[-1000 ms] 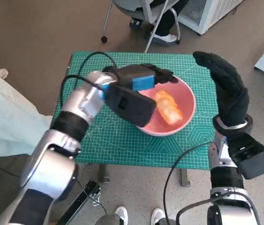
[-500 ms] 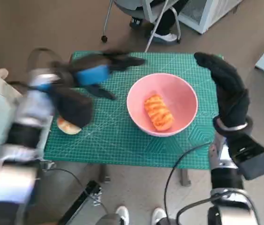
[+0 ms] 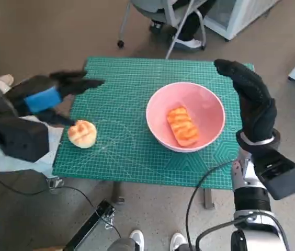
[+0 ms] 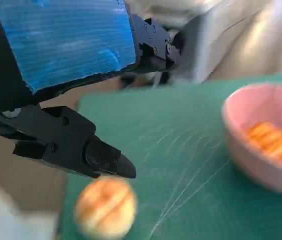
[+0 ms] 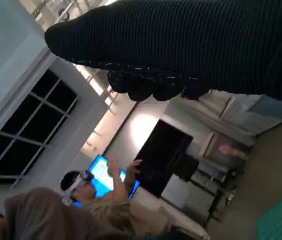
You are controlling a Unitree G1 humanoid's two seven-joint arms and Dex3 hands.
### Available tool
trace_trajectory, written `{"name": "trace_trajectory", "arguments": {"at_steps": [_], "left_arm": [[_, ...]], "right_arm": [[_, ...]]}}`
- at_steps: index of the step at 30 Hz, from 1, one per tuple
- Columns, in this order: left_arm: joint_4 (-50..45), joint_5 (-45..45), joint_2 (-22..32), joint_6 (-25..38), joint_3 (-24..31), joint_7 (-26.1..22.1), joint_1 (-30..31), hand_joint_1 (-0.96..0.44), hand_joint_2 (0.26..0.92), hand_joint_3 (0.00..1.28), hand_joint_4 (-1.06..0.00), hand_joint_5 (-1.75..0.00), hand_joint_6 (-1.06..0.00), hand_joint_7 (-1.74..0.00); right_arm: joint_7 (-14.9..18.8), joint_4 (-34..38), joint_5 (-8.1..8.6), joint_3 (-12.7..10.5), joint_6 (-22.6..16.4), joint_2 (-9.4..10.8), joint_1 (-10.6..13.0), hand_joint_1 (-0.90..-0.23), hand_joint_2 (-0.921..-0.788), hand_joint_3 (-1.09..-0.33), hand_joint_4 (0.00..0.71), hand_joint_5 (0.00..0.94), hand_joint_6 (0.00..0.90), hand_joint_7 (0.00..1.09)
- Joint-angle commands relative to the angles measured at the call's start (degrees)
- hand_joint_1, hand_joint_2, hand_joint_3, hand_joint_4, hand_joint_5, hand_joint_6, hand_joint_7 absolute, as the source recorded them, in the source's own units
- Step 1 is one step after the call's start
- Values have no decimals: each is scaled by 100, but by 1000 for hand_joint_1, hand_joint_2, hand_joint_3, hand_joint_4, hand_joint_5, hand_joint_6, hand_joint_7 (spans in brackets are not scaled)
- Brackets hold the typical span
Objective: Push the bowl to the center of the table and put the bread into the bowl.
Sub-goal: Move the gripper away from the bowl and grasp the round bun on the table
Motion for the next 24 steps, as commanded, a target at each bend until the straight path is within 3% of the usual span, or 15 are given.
{"name": "trace_trajectory", "arguments": {"at_steps": [1,12,24], "left_arm": [[-258,19,145,266,25,-103,292,-98,796,0,-242,0,-354,-46],[-95,332,76,384,-174,22,534,-109,784,0,-242,0,-361,-25],[911,845,-258,246,-682,288,216,-119,782,0,-235,0,-365,-12]], "right_arm": [[181,140,112,4,139,40,-49,-601,-921,-717,325,0,2,840],[353,154,138,-35,193,40,-91,-593,-921,-714,329,4,-1,838],[359,222,78,-61,128,-43,-134,-600,-921,-714,332,4,-1,828]]}}
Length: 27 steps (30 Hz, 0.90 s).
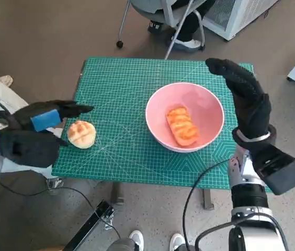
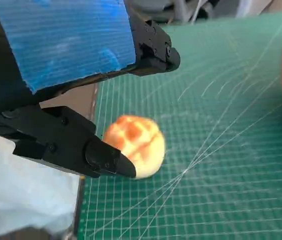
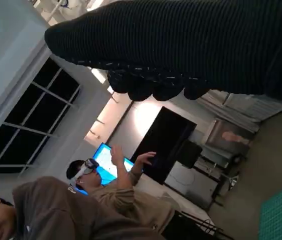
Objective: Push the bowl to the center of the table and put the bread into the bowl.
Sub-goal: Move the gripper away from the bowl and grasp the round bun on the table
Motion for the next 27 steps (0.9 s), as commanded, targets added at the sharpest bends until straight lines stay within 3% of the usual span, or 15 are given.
{"name": "trace_trajectory", "arguments": {"at_steps": [1,11,15,23,24,25,26,27], "left_arm": [[498,191,-192,-105,-236,115,-232,-117,783,0,-234,0,-365,-12],[1626,695,-591,-208,-736,515,-624,-95,792,5,-247,-9,-389,-16],[2156,903,-717,-358,-924,798,-767,-82,818,13,-331,-23,-453,-32],[2913,1277,-856,-528,-1259,1331,-1073,-49,895,33,-624,-100,-659,-99],[2954,1298,-851,-562,-1280,1386,-1092,-158,904,88,-680,-183,-620,-552],[2962,1292,-826,-618,-1281,1432,-1104,-227,910,135,-667,-331,-581,-857],[2972,1285,-809,-660,-1284,1466,-1116,-146,914,142,-632,-661,-568,-1012],[2962,1253,-782,-725,-1262,1489,-1125,-117,915,145,-620,-779,-563,-1067]], "right_arm": [[61,130,-21,-38,-12,-45,16,-602,-921,-713,332,4,-1,828],[33,177,-85,-48,-97,-105,-1,-617,-921,-707,333,4,-1,828],[28,154,-105,-46,-102,-117,4,-622,-921,-704,334,4,-1,828],[47,125,-96,-44,-113,-126,17,-621,-921,-700,333,4,-1,822],[51,121,-92,-44,-111,-126,19,-619,-921,-700,333,3,-1,821],[54,113,-88,-42,-110,-125,23,-618,-921,-699,333,3,-1,820],[57,108,-85,-41,-109,-125,26,-616,-921,-698,332,3,-1,819],[59,102,-84,-39,-105,-126,27,-615,-921,-698,331,2,-1,818]]}}
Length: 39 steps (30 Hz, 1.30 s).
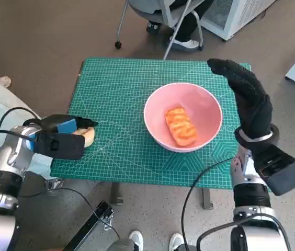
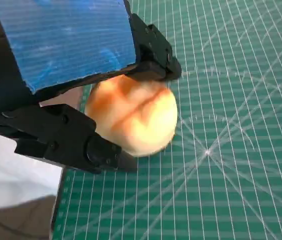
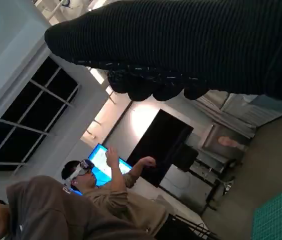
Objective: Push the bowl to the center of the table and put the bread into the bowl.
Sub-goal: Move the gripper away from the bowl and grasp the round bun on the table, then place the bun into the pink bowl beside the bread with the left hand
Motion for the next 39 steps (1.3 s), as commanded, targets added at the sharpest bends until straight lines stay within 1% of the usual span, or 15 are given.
{"name": "trace_trajectory", "arguments": {"at_steps": [1,2,5,6,10,13,14,15,18,22,26,30,33,39], "left_arm": [[137,9,91,-251,-11,100,-27,-75,917,140,-611,-935,-565,-1142],[128,-33,114,-321,23,116,-34,-48,918,129,-613,-1027,-577,-1181],[72,-190,171,-519,157,142,-34,-16,920,112,-614,-1145,-605,-1211],[34,-274,189,-601,224,131,-36,-13,920,125,-594,-1186,-594,-1220],[-281,-725,248,-822,562,-23,-62,-2,920,100,-599,-1269,-643,-1136],[-533,-1017,271,-897,785,-148,-114,1,920,96,-576,-1337,-684,-1056],[-626,-1130,279,-940,868,-194,-153,1,920,110,-555,-1361,-671,-1068],[-740,-1272,277,-977,970,-249,-219,1,920,103,-557,-1367,-686,-1045],[-1006,-1558,255,-992,1172,-377,-361,1,920,91,-567,-1348,-706,-1034],[-1407,-1823,177,-914,1356,-487,-578,1,919,73,-615,-1226,-693,-1121],[-1817,-1881,20,-684,1405,-458,-815,1,919,67,-635,-1167,-684,-1170],[-2093,-1831,-271,-491,1346,-388,-1115,0,919,64,-642,-1142,-683,-1190],[-2211,-1689,-533,-361,1197,-363,-1364,0,919,65,-648,-1113,-680,-1213],[-2153,-1547,-1097,-223,876,-424,-1789,1,919,53,-679,-1096,-674,-1206]], "right_arm": [[60,14,4,-14,22,-57,55,-614,-921,-697,330,2,-1,817],[63,12,6,-13,22,-58,57,-613,-921,-697,329,1,-1,816],[65,5,5,-11,21,-60,58,-611,-921,-696,327,0,-1,814],[68,2,8,-9,23,-60,58,-611,-921,-696,327,0,-1,813],[80,-7,22,-5,35,-59,45,-614,-921,-696,325,0,-1,813],[85,6,22,-5,45,-61,22,-615,-921,-695,325,0,-1,813],[75,16,8,-4,44,-60,11,-613,-921,-694,325,0,-1,813],[60,21,-12,1,43,-56,0,-610,-921,-694,325,0,-1,813],[46,36,-37,8,44,-49,-24,-601,-921,-697,325,0,-1,813],[54,46,-37,14,47,-38,-40,-595,-921,-701,324,0,-1,813],[64,89,-46,18,31,-34,-63,-592,-921,-703,323,0,-1,813],[80,120,-38,20,29,-27,-78,-594,-921,-705,323,0,-1,811],[86,136,-25,16,37,-25,-90,-594,-921,-705,324,0,-1,811],[55,144,-46,10,21,-17,-87,-604,-921,-708,327,2,-1,810]]}}
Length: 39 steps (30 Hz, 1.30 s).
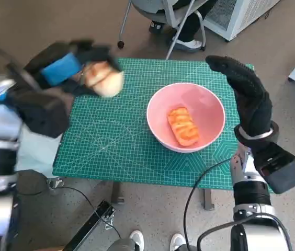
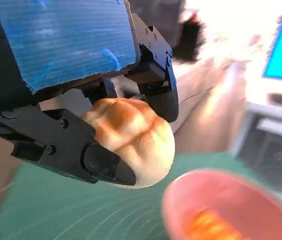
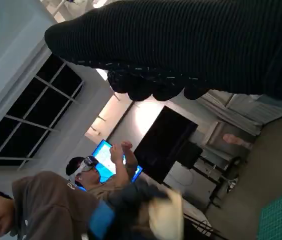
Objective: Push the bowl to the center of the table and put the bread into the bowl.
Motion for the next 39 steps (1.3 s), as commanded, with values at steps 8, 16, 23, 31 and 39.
{"name": "trace_trajectory", "arguments": {"at_steps": [8,16,23,31,39], "left_arm": [[1221,526,-1136,-362,-717,340,-790,1,920,70,-651,-1159,-654,-1189],[2387,1061,-1762,-468,-1194,834,-929,-1,921,200,-474,-1304,-537,-1339],[2792,1265,-2058,258,-1478,373,-1015,-121,873,99,-127,-209,-59,-626],[2820,1051,-2173,312,-1287,428,-777,-215,832,44,-5,-10,-2,-480],[2771,322,-2185,-178,-668,589,-525,-318,841,38,-14,-7,-3,-459]], "right_arm": [[-28,9,-68,-10,18,-16,94,-604,-921,-711,333,5,-1,809],[-82,-87,-99,-32,-30,-53,190,-620,-921,-705,337,6,-1,809],[-120,-159,-68,-60,-17,-91,254,-628,-921,-702,321,1,0,807],[-205,-185,-76,-93,27,-91,275,-606,-921,-702,330,6,0,811],[-306,-229,-137,-97,36,-102,280,-615,-921,-700,333,7,2,815]]}}
